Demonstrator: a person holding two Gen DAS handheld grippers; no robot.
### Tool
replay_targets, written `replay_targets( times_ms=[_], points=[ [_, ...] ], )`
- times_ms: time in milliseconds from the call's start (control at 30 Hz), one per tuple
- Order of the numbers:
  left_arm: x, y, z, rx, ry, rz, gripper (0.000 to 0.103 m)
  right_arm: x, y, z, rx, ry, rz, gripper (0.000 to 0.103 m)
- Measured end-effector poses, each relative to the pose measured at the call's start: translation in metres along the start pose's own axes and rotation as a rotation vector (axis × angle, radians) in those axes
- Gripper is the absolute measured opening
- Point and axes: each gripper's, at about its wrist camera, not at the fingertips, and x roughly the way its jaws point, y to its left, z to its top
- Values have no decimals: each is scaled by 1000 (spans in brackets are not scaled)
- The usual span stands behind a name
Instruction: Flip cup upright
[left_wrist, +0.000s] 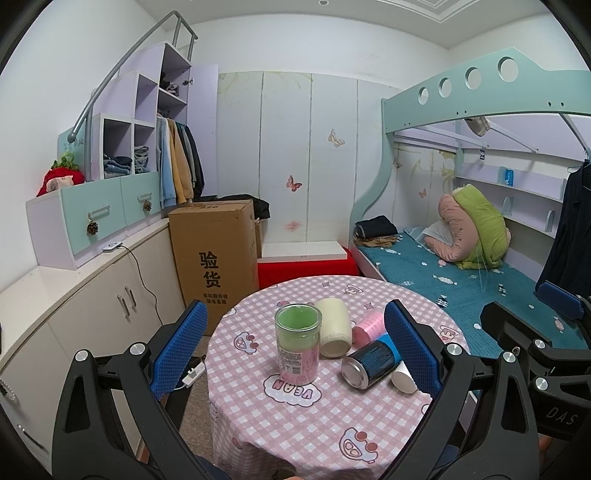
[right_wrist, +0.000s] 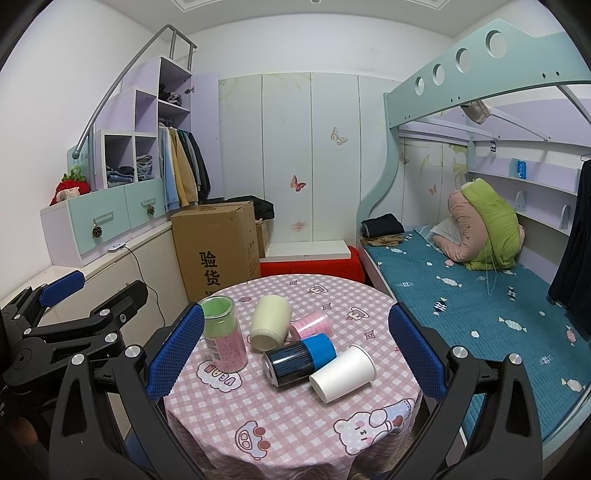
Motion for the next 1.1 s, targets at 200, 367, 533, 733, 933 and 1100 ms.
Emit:
replay_targets(
  times_ms=[200,367,533,733,933,1100],
  points=[
    [1,5,-2,-5,-5,2,97,-1,2,-1,-2,1,0,96],
    [1,6,-3,-4,-2,6,97,0,3,-1,-3,3,0,96],
    [0,5,-4,-4,-5,8,97,1,3,0,-2,3,2,96],
    [0,5,-4,-4,-9,7,97,1,3,0,-2,3,4,96],
    [-2,4,-7,4,-23,18,97,0,4,0,-3,4,3,96],
    [-1,3,-7,7,-22,20,97,0,3,1,-2,4,3,96]
  ],
)
